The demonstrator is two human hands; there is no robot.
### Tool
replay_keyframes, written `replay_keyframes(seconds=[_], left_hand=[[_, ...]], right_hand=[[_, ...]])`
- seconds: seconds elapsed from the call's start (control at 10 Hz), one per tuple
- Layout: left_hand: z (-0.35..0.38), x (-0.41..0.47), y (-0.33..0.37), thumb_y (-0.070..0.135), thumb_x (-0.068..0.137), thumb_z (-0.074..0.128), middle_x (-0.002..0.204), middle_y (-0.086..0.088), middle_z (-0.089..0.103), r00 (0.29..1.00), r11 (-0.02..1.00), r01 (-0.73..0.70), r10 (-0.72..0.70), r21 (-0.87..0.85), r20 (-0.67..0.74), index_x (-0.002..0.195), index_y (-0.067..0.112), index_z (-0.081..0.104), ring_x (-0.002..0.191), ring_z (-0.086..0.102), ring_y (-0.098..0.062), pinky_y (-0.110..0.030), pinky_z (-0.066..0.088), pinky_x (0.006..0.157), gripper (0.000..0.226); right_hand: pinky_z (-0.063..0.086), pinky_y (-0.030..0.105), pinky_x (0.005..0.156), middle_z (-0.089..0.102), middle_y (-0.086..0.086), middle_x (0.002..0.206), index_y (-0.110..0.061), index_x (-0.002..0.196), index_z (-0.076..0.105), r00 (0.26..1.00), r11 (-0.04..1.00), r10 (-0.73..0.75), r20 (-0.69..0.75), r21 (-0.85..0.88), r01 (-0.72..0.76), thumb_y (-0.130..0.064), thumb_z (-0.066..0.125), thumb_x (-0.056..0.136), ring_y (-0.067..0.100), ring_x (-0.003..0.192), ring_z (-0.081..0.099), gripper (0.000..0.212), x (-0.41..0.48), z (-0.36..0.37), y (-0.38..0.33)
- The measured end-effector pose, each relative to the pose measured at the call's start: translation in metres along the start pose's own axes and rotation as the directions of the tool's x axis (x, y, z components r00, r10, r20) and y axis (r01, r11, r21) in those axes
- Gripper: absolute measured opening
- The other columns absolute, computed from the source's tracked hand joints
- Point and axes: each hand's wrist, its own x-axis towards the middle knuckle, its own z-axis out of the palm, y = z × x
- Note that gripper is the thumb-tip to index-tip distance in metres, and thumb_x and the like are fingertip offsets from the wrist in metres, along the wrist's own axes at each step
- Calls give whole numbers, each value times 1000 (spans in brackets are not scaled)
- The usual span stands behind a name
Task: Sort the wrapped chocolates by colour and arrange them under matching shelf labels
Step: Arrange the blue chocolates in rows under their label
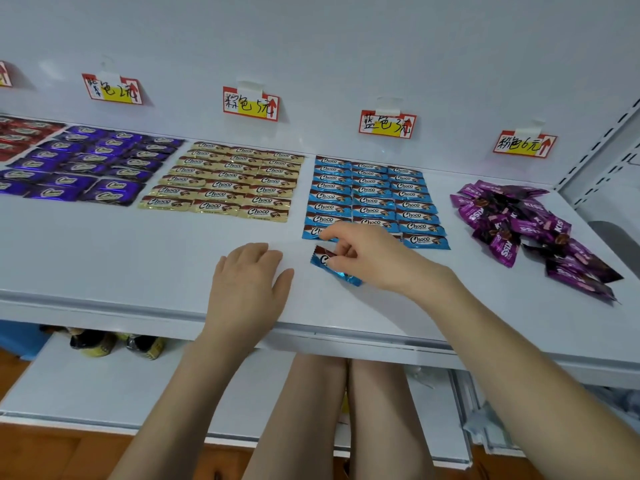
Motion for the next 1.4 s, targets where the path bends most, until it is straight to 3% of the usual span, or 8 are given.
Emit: replay_keyframes(seconds=[0.1, 0.2, 0.4, 0.6, 1.0, 1.4], left_hand=[[3, -2, -1, 37, 97, 37, 144, -2, 42, 1000, 1000, -2, 2, 3, -9, 134, 18, 49, 134, 34, -19, -36, 24, 113, 43], [5, -3, -2, 36, 97, 36, 144, -1, 43, 1000, 1000, -2, 2, 3, -21, 134, 18, 49, 134, 34, -19, -35, 24, 112, 43], [6, -5, -2, 34, 96, 40, 141, -4, 47, 999, 1000, -7, 7, -9, -40, 130, 15, 52, 131, 38, -21, -35, 27, 110, 41], [8, -5, -4, 34, 95, 41, 140, -3, 47, 999, 1000, -5, 4, -14, -45, 130, 16, 52, 131, 38, -20, -36, 27, 110, 41], [7, -6, -3, 35, 96, 40, 141, -3, 46, 999, 1000, 5, -5, -17, -42, 131, 16, 51, 131, 38, -20, -36, 27, 111, 41], [6, -7, -1, 33, 95, 42, 140, -5, 48, 998, 999, -4, 2, -32, -56, 129, 14, 53, 130, 40, -21, -38, 29, 110, 40]], right_hand=[[40, 27, 75, 55, 2, 114, -16, 120, 53, 967, 981, -29, -252, -194, -21, -26, 50, 93, 17, 104, 49, 29, -8, 15, -1], [37, 27, 73, 55, 1, 112, -15, 116, 57, 929, 975, -62, -366, -223, -23, -30, 43, 95, 16, 103, 44, 29, -29, 38, -3], [38, 31, 87, 52, 0, 125, -15, 119, 57, 945, 958, -88, -316, -285, -6, -31, 36, 98, 18, 113, 42, 34, -28, 51, -2], [36, 26, 84, 57, 0, 119, -12, 113, 60, 930, 973, -97, -353, -229, 14, -27, 41, 97, 16, 109, 46, 29, -20, 50, 3], [29, 17, 80, 53, -1, 127, -13, 123, 57, 937, 978, -98, -334, -209, 28, -27, 39, 98, 13, 114, 44, 34, -18, 52, 5], [29, 16, 80, 51, -2, 128, -14, 125, 54, 933, 977, -109, -342, -210, 37, -29, 38, 98, 11, 114, 43, 35, -16, 53, 7]])
